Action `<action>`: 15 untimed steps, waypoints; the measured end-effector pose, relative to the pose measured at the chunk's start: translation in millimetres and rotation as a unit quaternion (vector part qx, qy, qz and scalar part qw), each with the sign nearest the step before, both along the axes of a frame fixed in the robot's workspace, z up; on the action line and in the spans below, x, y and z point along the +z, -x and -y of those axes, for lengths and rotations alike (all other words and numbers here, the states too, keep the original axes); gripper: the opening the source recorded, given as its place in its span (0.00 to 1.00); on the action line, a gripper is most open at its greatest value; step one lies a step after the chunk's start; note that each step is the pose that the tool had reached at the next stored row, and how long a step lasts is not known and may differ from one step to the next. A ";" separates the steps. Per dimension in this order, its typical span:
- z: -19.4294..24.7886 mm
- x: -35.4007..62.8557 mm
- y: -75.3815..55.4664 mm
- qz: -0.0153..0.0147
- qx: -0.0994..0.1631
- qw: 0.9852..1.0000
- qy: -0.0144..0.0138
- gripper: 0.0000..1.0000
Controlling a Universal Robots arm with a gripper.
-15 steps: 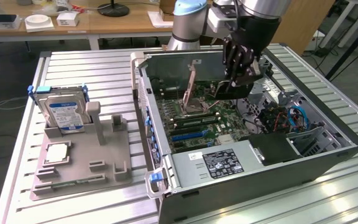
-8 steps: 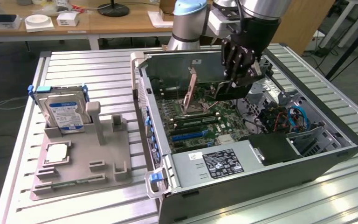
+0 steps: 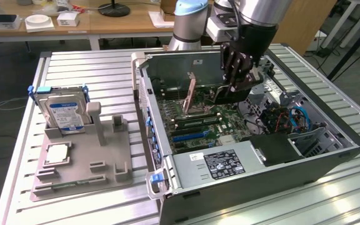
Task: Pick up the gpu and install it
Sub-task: 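Insert the gpu into the slot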
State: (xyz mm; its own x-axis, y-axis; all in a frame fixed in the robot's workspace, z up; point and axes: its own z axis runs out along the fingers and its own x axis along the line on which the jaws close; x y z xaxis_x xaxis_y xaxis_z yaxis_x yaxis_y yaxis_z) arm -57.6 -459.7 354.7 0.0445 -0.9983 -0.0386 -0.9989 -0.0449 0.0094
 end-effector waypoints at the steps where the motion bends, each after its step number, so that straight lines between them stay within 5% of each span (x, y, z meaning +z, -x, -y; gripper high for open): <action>1: -0.2 -1.9 1.1 0.000 0.000 1.000 0.001 0.26; 15: -1.0 -27.0 20.6 0.003 -0.002 1.000 0.012 0.26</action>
